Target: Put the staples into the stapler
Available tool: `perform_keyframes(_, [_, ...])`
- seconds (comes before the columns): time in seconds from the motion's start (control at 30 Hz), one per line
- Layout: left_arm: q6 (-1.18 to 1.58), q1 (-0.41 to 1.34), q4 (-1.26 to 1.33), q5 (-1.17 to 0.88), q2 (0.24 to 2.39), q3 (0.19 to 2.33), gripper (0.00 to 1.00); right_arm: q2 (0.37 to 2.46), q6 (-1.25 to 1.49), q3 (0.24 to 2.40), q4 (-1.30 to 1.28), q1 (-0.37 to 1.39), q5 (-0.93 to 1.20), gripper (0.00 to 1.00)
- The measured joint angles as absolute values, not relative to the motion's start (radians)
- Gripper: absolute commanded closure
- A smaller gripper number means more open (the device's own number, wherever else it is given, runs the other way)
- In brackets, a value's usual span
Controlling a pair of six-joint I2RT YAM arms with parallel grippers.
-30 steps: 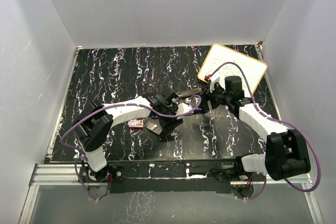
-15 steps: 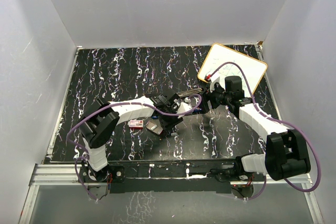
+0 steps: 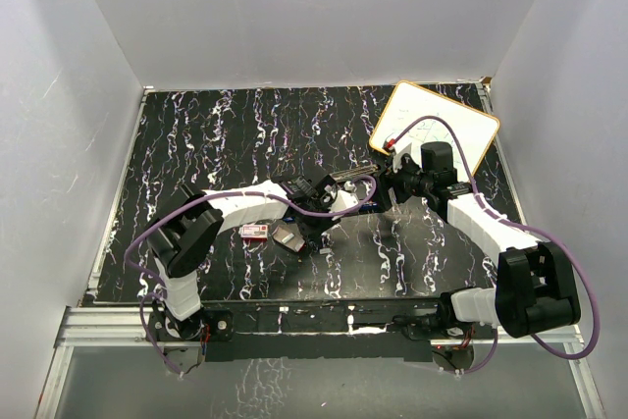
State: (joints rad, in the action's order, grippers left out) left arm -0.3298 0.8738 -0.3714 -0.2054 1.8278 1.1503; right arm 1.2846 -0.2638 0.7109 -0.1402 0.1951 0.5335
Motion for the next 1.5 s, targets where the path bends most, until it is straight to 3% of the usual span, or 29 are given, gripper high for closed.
perform_keyframes(0.37, [-0.343,0.870,-0.374,-0.240,1.816,1.147,0.94,1.269,-0.260,0.711,-0.141,0.194,0.535,0.25])
perform_keyframes(0.57, [-0.346,0.798,-0.426,-0.421,1.707,1.179,0.95,1.225,-0.236,0.774,-0.172,0.191,0.587,0.25])
perform_keyframes(0.8, [-0.203,0.552,-0.343,-0.719,1.536,1.316,0.94,1.246,-0.138,1.074,-0.196,0.189,0.826,0.29])
perform_keyframes(1.13, [0.093,0.472,-0.138,-1.063,1.489,1.336,0.94,1.342,0.275,1.135,0.089,0.252,1.115,0.33])
perform_keyframes(1.5, [0.297,0.472,0.043,-1.156,1.512,1.335,0.93,1.377,0.616,1.063,0.449,0.289,1.198,0.47])
